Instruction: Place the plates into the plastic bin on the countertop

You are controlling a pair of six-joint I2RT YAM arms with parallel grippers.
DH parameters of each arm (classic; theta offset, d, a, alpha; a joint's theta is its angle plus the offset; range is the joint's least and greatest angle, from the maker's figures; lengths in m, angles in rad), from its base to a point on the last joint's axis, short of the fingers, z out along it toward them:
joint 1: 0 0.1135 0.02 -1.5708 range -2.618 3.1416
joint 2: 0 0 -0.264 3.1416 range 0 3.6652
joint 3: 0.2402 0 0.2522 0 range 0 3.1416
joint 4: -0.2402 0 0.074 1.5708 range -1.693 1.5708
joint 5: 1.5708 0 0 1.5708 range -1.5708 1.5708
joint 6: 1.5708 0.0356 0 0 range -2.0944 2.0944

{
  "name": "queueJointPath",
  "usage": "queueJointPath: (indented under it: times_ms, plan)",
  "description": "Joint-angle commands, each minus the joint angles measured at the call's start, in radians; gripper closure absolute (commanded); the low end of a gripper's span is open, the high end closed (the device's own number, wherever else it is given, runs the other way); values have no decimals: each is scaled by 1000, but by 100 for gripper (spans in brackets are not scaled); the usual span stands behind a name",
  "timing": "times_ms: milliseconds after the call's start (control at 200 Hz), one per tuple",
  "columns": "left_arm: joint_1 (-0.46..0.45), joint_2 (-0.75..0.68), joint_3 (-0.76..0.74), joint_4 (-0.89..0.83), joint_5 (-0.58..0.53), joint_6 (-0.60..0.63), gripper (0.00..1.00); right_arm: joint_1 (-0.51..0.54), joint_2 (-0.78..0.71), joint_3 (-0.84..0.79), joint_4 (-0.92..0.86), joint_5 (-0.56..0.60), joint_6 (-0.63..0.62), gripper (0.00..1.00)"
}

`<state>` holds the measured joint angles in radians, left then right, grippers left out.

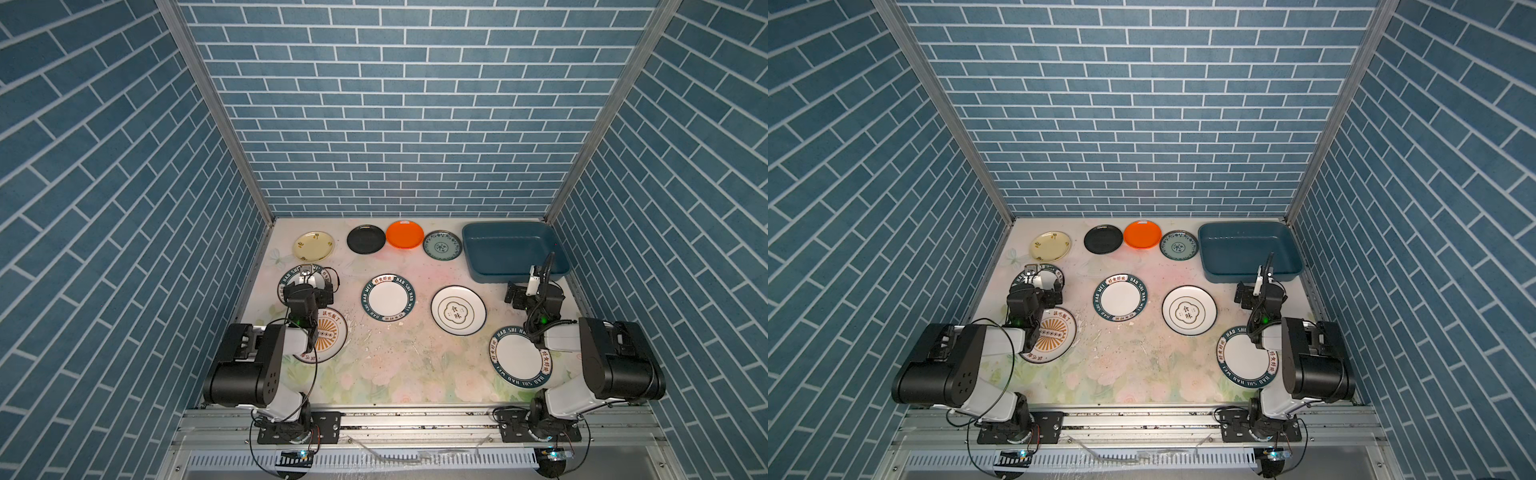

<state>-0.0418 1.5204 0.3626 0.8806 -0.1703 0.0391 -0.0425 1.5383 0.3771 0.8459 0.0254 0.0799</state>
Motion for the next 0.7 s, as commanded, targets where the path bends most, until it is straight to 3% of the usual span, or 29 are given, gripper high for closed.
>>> queueJointPath:
  times_ms: [0, 695]
  plan:
    - [-3, 7, 18, -5, 5, 10, 0, -4, 4, 19, 16, -8, -31, 1]
    - [-3, 4, 14, 0, 9, 10, 0, -3, -20, 29, -18, -13, -34, 1]
